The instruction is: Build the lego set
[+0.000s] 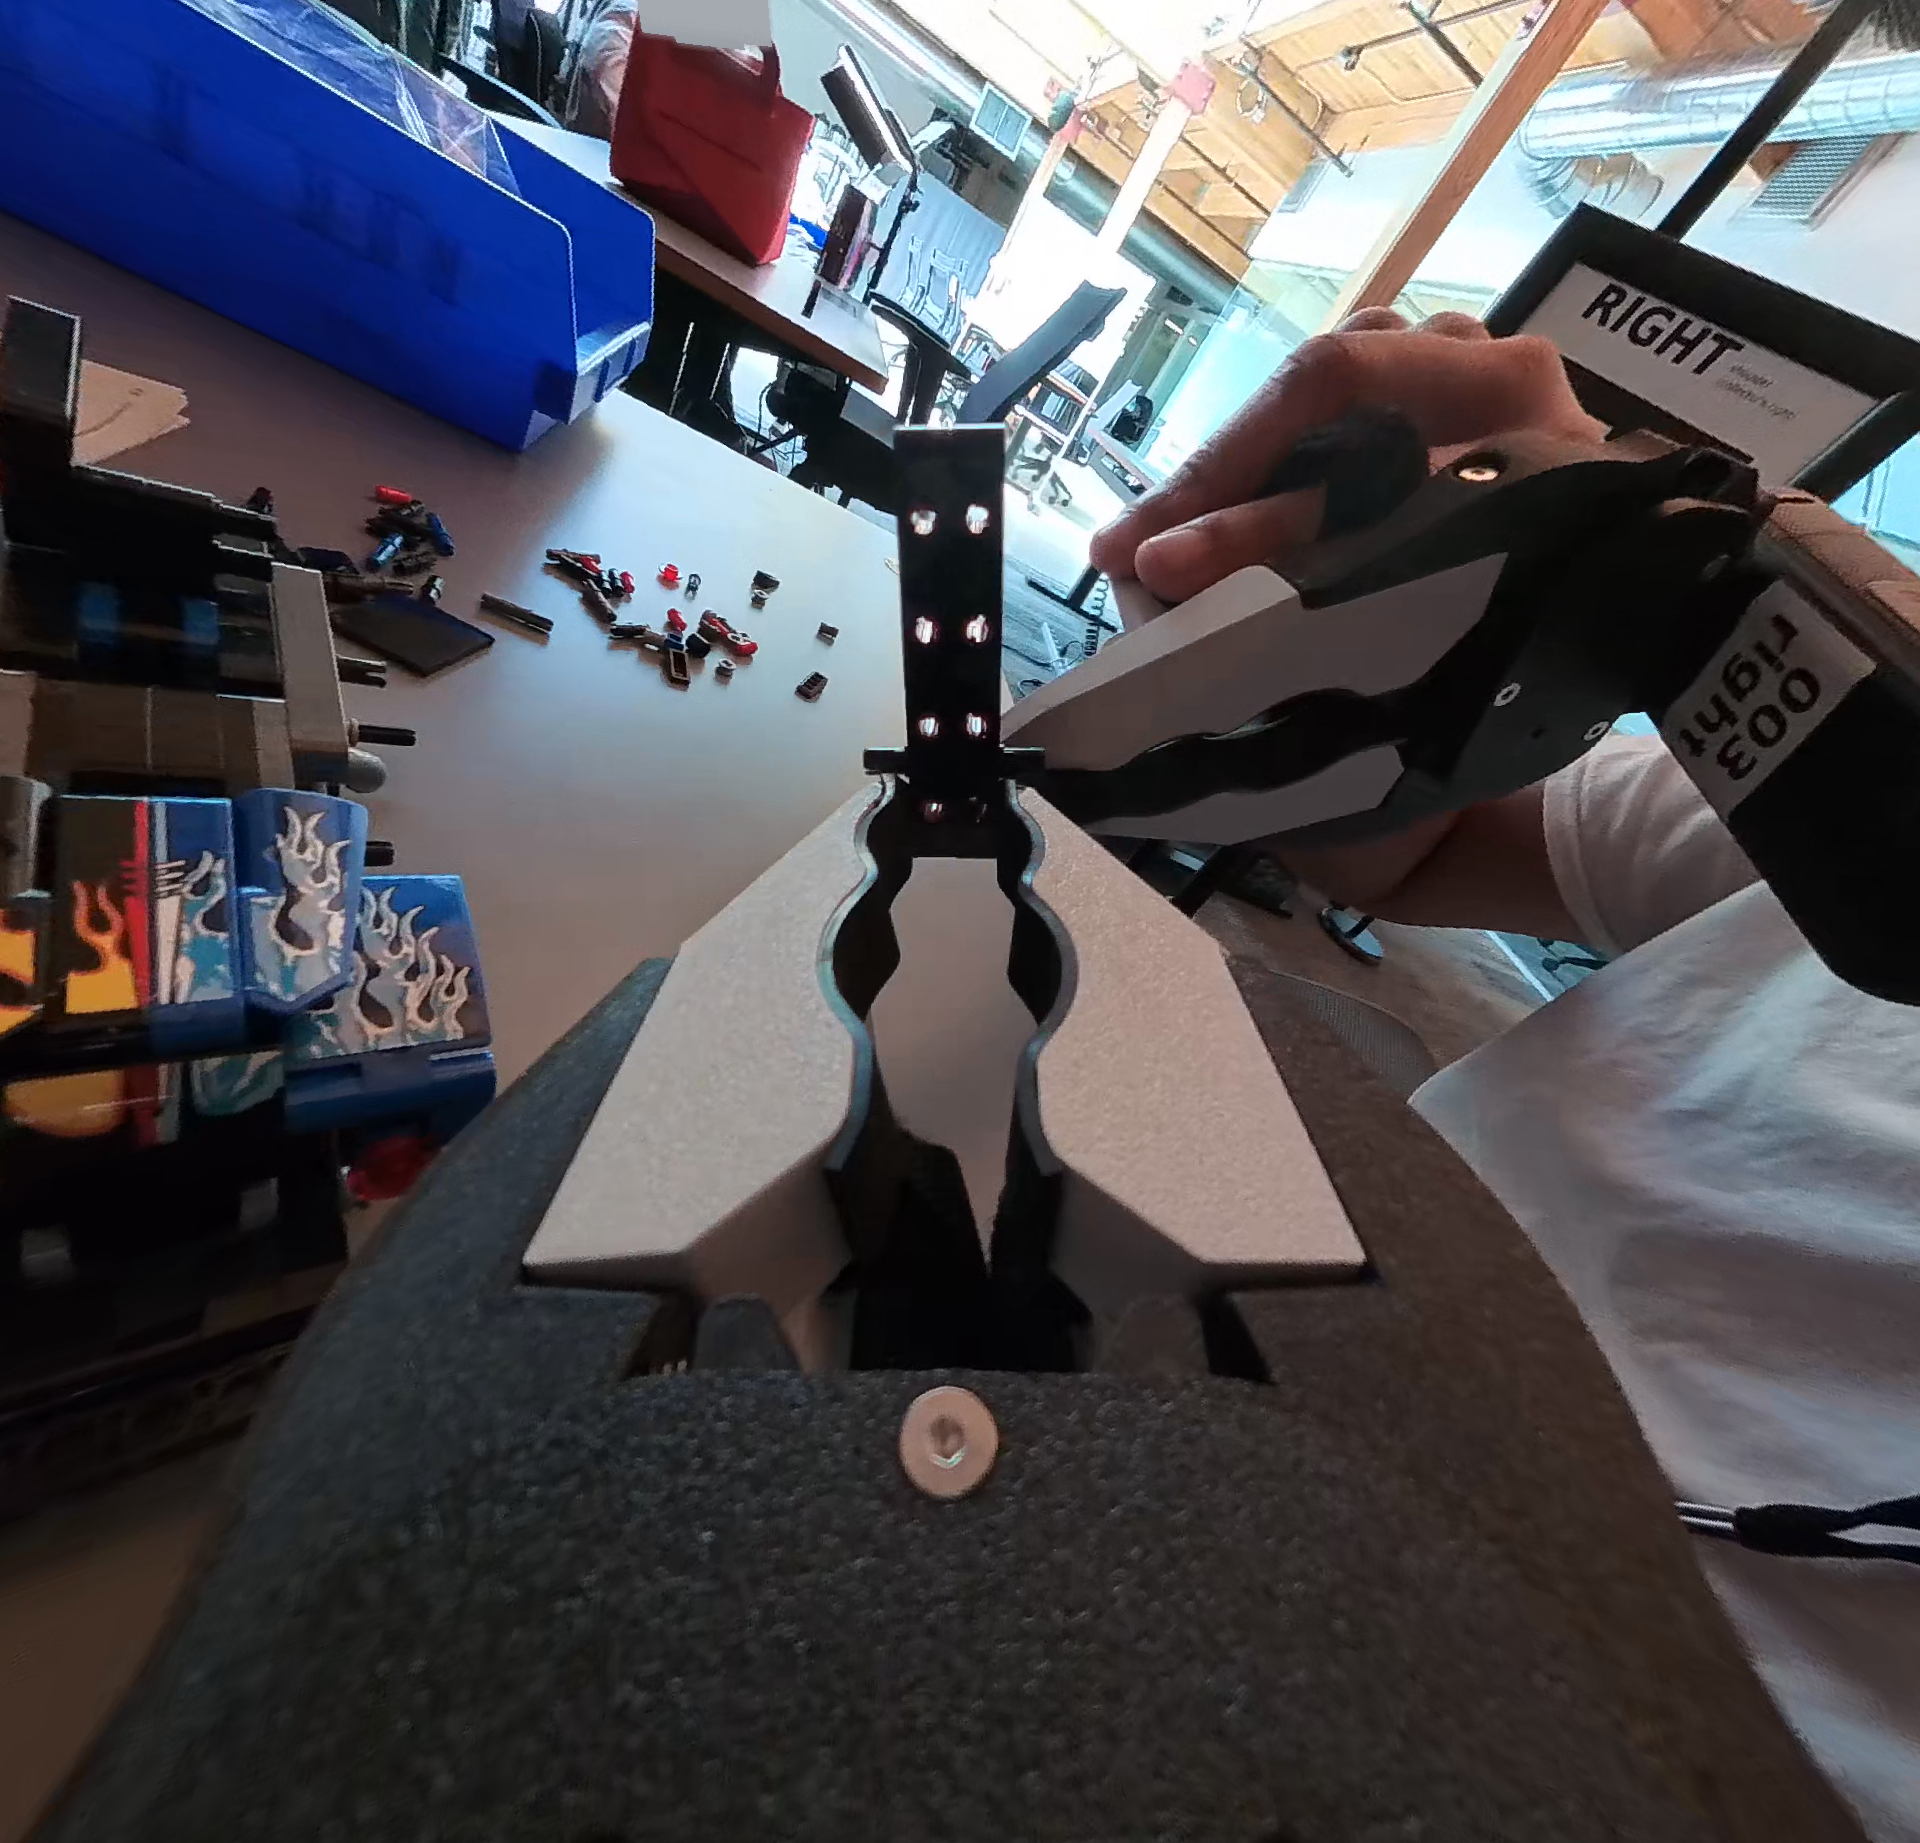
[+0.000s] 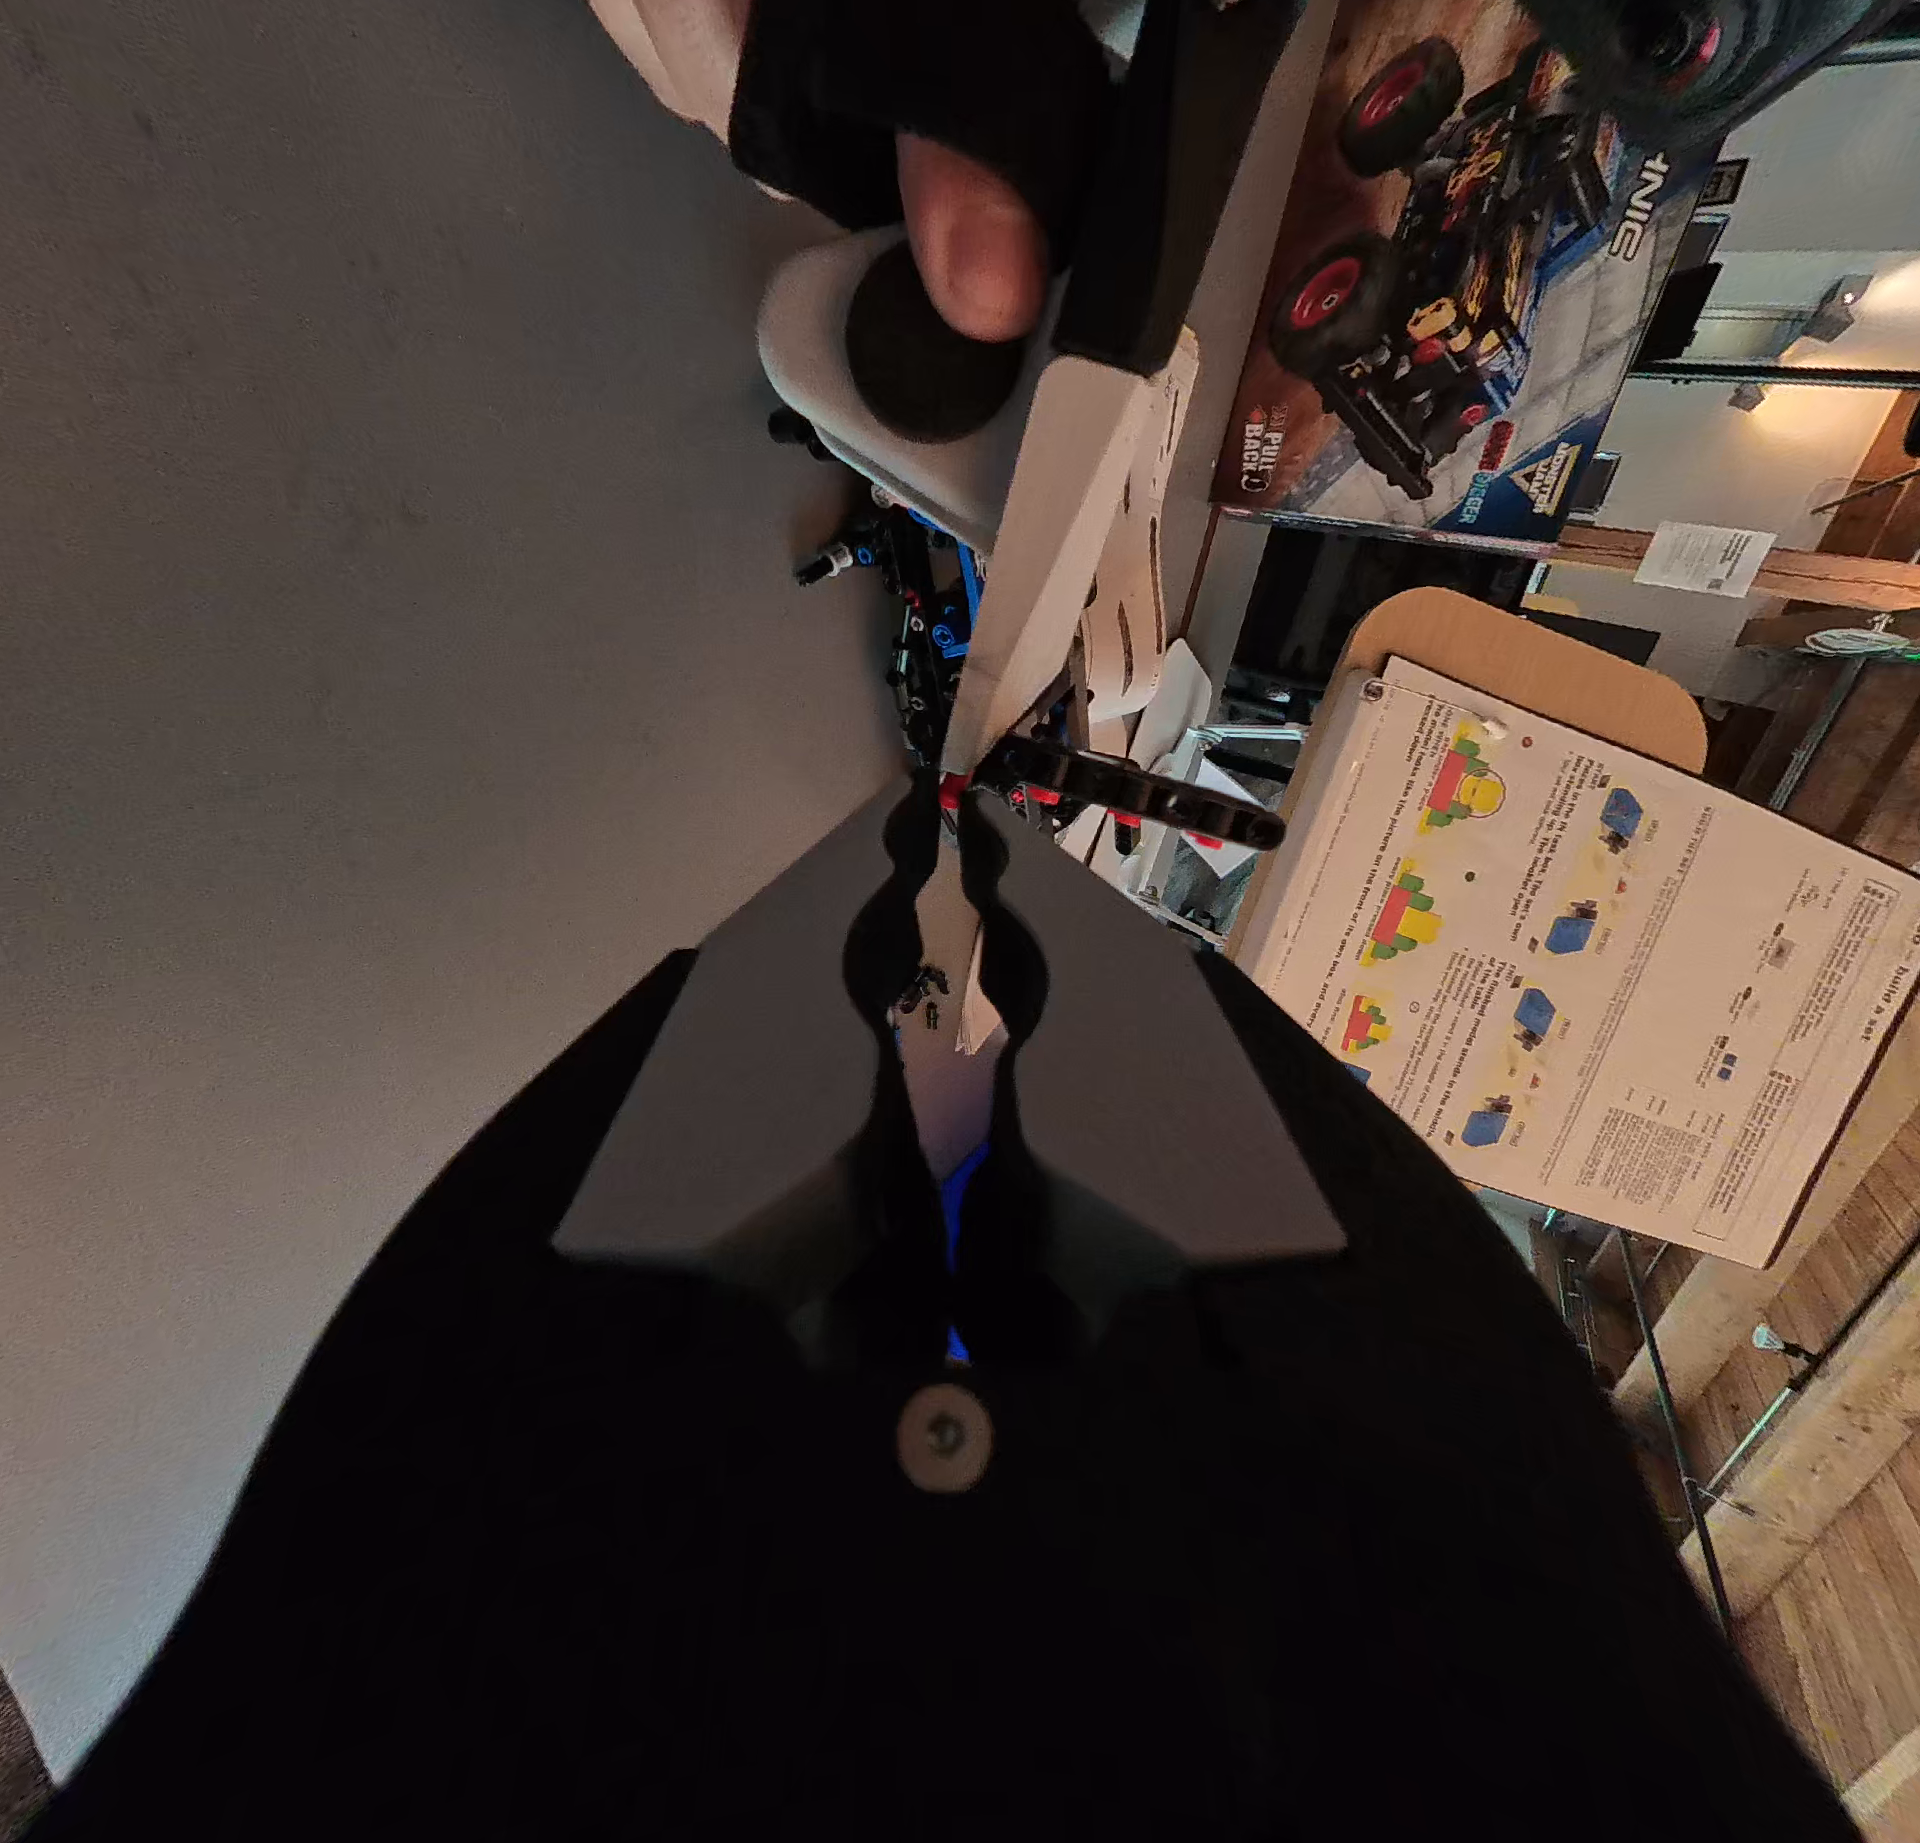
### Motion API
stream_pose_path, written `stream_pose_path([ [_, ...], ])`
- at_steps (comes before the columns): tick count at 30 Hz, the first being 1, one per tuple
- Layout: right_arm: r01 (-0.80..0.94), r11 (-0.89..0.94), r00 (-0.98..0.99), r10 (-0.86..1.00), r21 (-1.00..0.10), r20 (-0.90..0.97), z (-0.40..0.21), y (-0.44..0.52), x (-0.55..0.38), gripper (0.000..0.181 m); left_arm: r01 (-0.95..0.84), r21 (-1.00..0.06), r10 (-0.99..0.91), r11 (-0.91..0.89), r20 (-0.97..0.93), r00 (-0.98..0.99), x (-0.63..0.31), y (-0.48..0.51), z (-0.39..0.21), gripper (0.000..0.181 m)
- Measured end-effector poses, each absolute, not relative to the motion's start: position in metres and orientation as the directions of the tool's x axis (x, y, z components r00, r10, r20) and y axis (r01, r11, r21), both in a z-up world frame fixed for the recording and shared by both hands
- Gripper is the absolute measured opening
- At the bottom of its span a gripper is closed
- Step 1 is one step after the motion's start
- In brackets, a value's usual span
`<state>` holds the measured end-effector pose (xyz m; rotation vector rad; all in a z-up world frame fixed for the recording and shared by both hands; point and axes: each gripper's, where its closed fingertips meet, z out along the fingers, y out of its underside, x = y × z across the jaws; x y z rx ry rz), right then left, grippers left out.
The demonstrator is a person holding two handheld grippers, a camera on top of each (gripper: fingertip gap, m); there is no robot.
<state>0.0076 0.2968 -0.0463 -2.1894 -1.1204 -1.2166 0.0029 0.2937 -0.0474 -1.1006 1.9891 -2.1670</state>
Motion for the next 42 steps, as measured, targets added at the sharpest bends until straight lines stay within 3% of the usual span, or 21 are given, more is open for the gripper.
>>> stream_pose_path([
  [8, 0.825, -0.562, 0.259, 0.461, 0.054, 0.849, -0.046, 0.294, 0.005, 0.003, -0.448, -0.876, -0.437, -0.178, 0.478, -0.762, 0.0, 0.29, -0.048, 0.014],
  [13, 0.816, -0.577, 0.384, 0.485, -0.043, 0.785, -0.064, 0.279, 0.013, 0.002, -0.421, -0.903, -0.495, -0.084, 0.404, -0.769, 0.003, 0.292, -0.057, 0.014],
  [17, 0.733, -0.676, 0.53, 0.634, 0.072, 0.562, -0.103, 0.227, 0.068, 0.003, -0.36, -0.931, -0.534, -0.049, 0.329, -0.779, 0.005, 0.293, -0.056, 0.014],
  [21, 0.649, -0.702, 0.668, 0.71, 0.292, 0.224, -0.134, 0.163, 0.101, 0.003, -0.344, -0.936, -0.56, -0.075, 0.325, -0.762, 0.011, 0.303, -0.053, 0.014],
  [23, 0.568, -0.724, 0.784, 0.621, 0.392, 0.011, -0.138, 0.131, 0.1, 0.003, -0.345, -0.932, -0.556, -0.11, 0.346, -0.756, 0.013, 0.308, -0.049, 0.014],
  [26, 0.411, -0.752, 0.912, 0.335, 0.515, -0.238, -0.133, 0.095, 0.088, 0.004, -0.351, -0.926, -0.533, -0.141, 0.37, -0.761, 0.012, 0.308, -0.045, 0.014],
  [31, 0.351, -0.65, 0.936, 0.242, 0.674, -0.254, -0.126, 0.056, 0.108, 0.003, -0.339, -0.934, -0.533, -0.109, 0.343, -0.773, 0.009, 0.302, -0.047, 0.014],
  [37, 0.307, -0.472, 0.924, 0.357, 0.826, -0.14, -0.12, 0.036, 0.142, 0.004, -0.342, -0.935, -0.533, -0.096, 0.339, -0.776, 0.008, 0.301, -0.049, 0.014],
  [42, 0.317, -0.445, 0.904, 0.408, 0.838, -0.125, -0.128, 0.039, 0.15, 0.004, -0.345, -0.934, -0.531, -0.093, 0.34, -0.777, 0.008, 0.301, -0.049, 0.014],
])
